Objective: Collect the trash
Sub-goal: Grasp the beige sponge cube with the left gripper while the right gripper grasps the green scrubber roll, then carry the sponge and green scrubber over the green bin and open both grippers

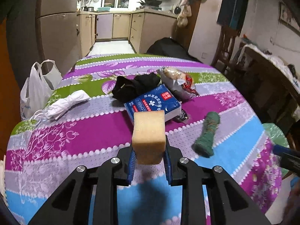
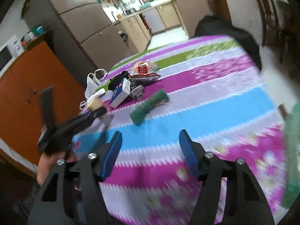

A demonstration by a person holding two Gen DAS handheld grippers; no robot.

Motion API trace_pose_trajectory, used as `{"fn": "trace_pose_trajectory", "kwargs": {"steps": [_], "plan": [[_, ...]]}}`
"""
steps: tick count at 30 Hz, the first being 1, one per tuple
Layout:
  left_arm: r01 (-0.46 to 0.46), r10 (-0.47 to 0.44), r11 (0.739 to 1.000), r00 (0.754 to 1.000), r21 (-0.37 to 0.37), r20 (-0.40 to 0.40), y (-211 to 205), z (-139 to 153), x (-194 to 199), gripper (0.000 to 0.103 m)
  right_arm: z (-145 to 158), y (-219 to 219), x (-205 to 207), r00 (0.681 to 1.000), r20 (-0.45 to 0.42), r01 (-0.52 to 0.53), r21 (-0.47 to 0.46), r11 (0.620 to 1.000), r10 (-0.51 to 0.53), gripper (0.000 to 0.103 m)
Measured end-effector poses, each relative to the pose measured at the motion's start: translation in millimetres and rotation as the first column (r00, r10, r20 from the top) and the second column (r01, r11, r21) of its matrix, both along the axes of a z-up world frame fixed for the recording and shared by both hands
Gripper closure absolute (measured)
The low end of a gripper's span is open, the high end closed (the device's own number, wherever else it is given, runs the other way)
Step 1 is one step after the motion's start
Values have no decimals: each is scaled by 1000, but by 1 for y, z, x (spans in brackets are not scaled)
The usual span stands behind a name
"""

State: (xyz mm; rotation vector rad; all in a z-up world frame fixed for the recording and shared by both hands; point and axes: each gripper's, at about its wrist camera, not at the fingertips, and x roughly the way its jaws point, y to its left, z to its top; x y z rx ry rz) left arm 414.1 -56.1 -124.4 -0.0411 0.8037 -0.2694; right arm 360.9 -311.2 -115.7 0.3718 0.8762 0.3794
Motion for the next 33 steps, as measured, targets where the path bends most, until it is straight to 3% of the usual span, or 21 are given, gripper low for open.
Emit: {"fn": "trace_pose_trajectory", "kwargs": {"steps": [3, 12, 16, 18, 19, 21, 25, 33], "plan": [[13, -13, 1000, 1000, -25, 8, 5, 7, -9, 76, -16, 20, 39, 997, -68, 32, 23, 999, -30, 45], [9, -8, 997, 1000, -74, 6, 19, 12, -18, 76, -33, 74, 93, 989, -101, 81, -235, 969, -107, 46], [10, -10, 997, 1000, -76, 1, 21, 8, -19, 76, -36, 77, 91, 991, -75, 82, -306, 948, -110, 57], [8, -8, 997, 1000, -78, -5, 22, 6, -19, 76, -37, 75, 89, 994, -69, 64, -308, 949, -89, 72], [6, -6, 997, 1000, -79, -7, 23, 6, -19, 76, -36, 75, 86, 995, -64, 57, -305, 951, -80, 74], [7, -7, 997, 1000, -81, -6, 23, 7, -21, 76, -33, 72, 80, 998, -41, 40, -302, 952, -54, 89], [14, -14, 996, 1000, -84, 2, 21, 13, -26, 76, -11, 67, 52, 998, 67, 38, -298, 954, -19, 90], [78, -75, 993, 997, -94, 36, -6, 40, -47, 76, 55, 32, -11, 966, 253, 141, -312, 939, -61, 90]]}}
